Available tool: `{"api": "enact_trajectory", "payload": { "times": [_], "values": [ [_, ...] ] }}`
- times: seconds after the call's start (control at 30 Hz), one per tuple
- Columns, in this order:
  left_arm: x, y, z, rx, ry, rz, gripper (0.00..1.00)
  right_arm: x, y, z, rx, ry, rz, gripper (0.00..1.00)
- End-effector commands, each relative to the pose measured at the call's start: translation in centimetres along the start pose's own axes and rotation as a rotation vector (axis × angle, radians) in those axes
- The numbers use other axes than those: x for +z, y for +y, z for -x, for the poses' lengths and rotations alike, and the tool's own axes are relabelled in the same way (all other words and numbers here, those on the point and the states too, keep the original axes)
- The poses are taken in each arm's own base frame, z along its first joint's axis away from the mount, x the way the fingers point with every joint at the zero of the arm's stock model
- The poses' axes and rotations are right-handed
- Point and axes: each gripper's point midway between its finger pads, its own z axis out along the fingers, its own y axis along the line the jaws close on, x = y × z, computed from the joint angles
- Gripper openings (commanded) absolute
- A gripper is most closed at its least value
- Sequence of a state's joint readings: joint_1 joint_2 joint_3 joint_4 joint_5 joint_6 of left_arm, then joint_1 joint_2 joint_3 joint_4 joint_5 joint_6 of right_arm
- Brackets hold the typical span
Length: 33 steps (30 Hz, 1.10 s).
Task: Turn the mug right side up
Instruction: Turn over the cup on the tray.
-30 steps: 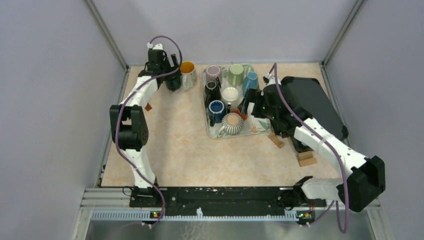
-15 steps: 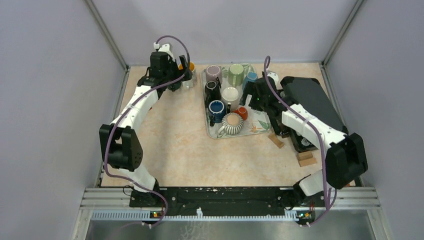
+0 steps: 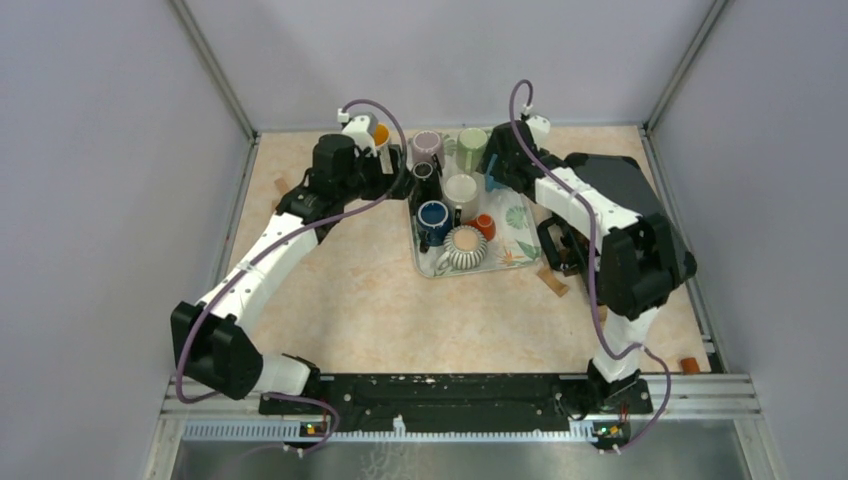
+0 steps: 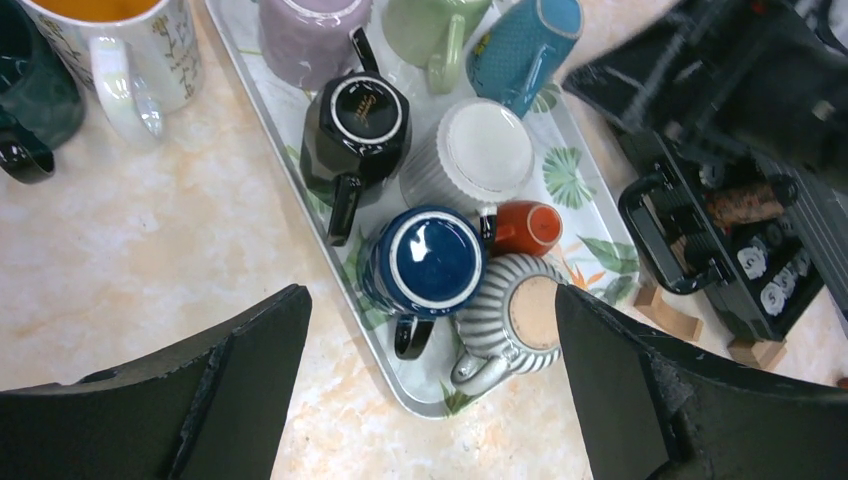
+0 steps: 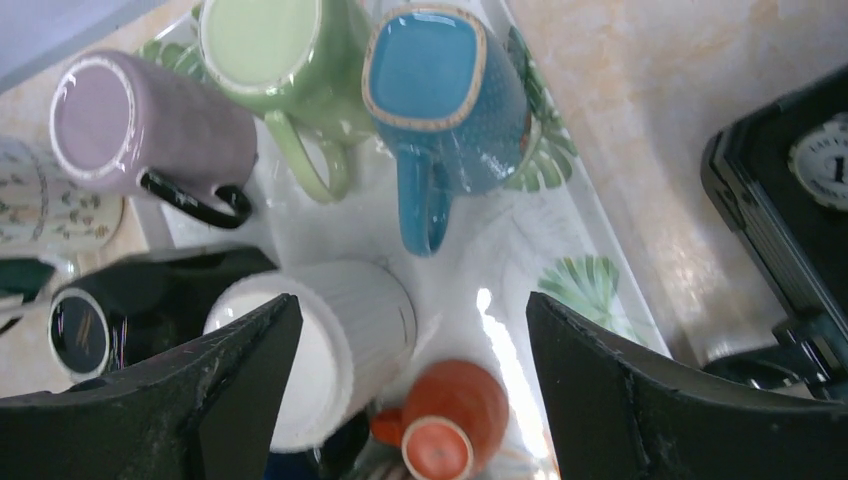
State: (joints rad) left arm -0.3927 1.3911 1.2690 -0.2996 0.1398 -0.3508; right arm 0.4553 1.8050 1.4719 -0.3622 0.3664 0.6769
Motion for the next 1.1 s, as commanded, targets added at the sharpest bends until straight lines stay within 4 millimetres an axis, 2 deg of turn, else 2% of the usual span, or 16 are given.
{"api": "enact_trajectory", "payload": {
  "times": [0.0,0.23,0.4,0.73,1.07],
  "values": [
    [-1.5,-1.8,0.0,0.041,-0.028,-0.077,0.99,2.1,0.7,2.4,0.016,-0.070,-0.052,0.81],
    [-2.4,-1.5,-1.2,0.068,-0.043,-0.085,0.98,5.5,0.8,1.9,-0.005,-0.053,-0.113,0.73],
    [-2.7,-1.6,-1.5,0.081,-0.044,-0.098,0.98,6.9,0.3,1.6,-0.010,-0.042,-0.136,0.69],
    [-2.5,-1.7,-2.6,0.076,-0.028,-0.124,0.98,8.4,-0.8,0.9,-0.024,-0.026,-0.158,0.61],
    [-2.2,-1.6,-2.9,0.074,-0.017,-0.128,0.99,8.3,-2.2,0.3,-0.052,0.009,-0.145,0.40]
  ]
}}
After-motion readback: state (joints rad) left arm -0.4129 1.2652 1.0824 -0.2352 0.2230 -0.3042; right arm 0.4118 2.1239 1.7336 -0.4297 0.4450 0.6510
